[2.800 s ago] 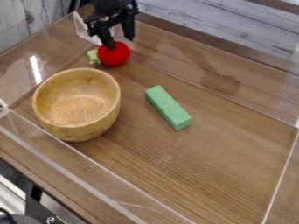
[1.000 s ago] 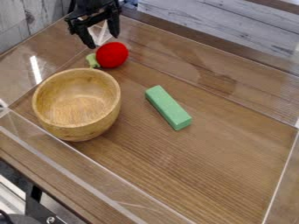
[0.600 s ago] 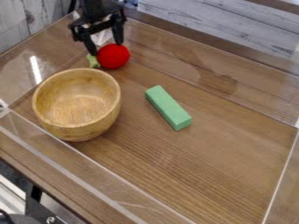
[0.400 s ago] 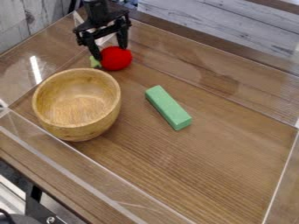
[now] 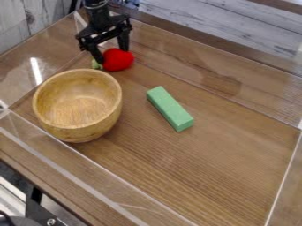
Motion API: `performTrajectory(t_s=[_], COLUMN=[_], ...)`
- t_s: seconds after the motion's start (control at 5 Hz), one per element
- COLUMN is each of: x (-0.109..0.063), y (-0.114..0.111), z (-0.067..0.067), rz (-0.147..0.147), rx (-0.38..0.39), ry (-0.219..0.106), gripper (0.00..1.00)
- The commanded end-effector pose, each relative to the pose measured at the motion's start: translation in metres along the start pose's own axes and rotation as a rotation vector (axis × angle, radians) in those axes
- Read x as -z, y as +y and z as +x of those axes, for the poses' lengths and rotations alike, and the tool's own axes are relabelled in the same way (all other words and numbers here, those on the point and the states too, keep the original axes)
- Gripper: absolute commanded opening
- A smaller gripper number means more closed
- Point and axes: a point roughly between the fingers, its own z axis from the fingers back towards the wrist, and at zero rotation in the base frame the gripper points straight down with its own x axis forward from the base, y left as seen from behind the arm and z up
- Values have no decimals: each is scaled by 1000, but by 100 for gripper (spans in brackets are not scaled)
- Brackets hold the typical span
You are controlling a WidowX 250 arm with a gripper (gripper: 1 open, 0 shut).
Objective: Move the red object to the right side of the table
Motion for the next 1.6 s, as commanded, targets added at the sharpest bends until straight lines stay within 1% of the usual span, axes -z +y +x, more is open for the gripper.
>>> performTrajectory(t_s=[0.0,0.2,0.6,0.8,1.0,1.4], x=[2,7,12,13,13,17], y=[1,-1,8,6,3,0], z=[-7,-13,-3,-8,-14,-18], rz=[-2,-3,-1,7,16,40], rx=[61,118,145,102,63,29], ry=[-7,-5,-15,-30,-45,-79], gripper=[100,100,100,0,0,0])
